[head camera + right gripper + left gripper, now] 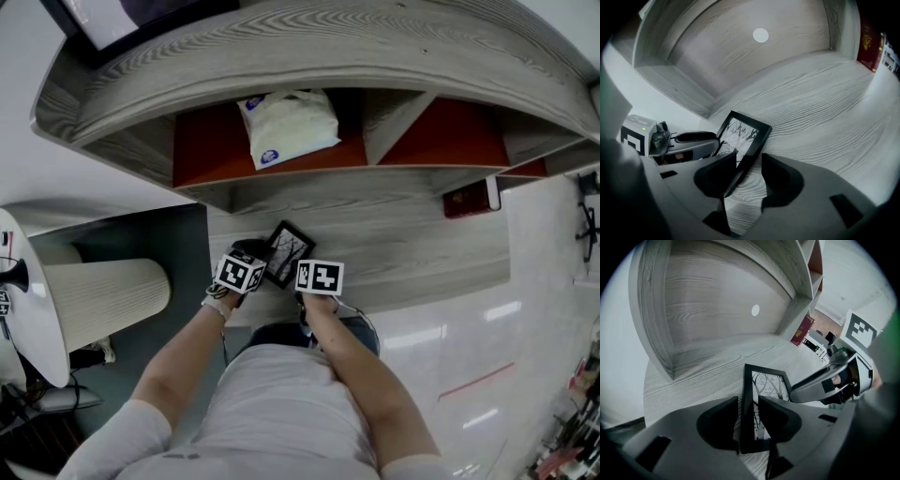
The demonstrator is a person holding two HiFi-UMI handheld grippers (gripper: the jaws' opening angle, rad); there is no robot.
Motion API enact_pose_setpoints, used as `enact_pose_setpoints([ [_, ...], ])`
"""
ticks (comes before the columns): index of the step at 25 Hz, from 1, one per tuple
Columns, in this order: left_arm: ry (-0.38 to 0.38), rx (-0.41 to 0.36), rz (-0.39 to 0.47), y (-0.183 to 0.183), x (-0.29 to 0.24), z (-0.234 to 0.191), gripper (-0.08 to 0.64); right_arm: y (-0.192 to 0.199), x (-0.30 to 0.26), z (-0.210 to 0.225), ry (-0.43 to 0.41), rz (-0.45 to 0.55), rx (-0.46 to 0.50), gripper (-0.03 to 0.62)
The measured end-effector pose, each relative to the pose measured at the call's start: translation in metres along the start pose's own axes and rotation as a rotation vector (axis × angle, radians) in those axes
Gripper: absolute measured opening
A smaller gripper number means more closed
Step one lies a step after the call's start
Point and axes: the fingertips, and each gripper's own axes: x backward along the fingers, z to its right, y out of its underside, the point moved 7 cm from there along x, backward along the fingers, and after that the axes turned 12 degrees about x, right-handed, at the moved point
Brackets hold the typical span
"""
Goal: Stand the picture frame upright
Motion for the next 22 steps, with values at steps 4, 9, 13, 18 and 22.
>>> enact_pose_setpoints([
  [4,0.005,0.019,0.010,0.001,-0.001,0.000,0.123,-0.005,-0.004,-0.005,0.023,-0.022,0.052,0.170],
  [9,0.006,0.046,0.026,0.003,-0.001,0.000,0.121,-0.005,-0.004,-0.005,0.057,-0.044,0.069,0.150],
  [13,-0.004,0.065,0.044,0.006,0.000,0.002,0.118,-0.005,-0.003,-0.004,0.040,-0.037,0.079,0.146],
  [18,0.013,0.116,0.069,0.009,0.002,0.004,0.117,-0.007,-0.001,0.002,0.017,0.011,0.084,0.143],
  [22,0.031,0.146,0.123,0.004,0.005,0.008,0.117,-0.016,0.006,0.007,0.020,0.045,0.174,0.137],
])
